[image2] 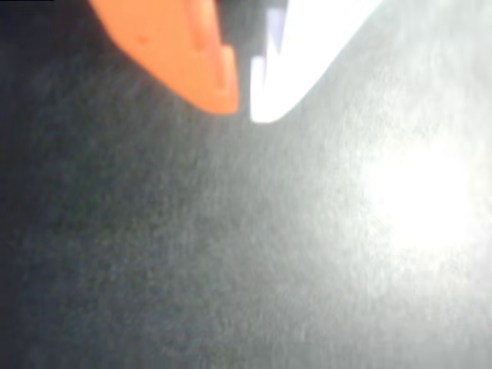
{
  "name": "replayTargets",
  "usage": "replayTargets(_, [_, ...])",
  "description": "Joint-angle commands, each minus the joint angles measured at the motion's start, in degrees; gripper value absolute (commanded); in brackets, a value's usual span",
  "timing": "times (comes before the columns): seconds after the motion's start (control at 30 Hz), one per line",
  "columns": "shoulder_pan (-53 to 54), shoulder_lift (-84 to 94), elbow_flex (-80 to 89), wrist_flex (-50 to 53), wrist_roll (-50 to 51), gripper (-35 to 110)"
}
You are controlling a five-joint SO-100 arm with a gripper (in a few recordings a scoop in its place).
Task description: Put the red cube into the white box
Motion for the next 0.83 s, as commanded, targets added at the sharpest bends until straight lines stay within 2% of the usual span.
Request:
replayTargets(0.0, [0.9, 1.0, -0.1, 6.7, 0.6, 0])
replayTargets(0.17, [1.0, 1.9, -0.1, 20.8, 0.6, 0])
replayTargets(0.8, [0.9, 1.9, -0.1, 20.8, 0.6, 0])
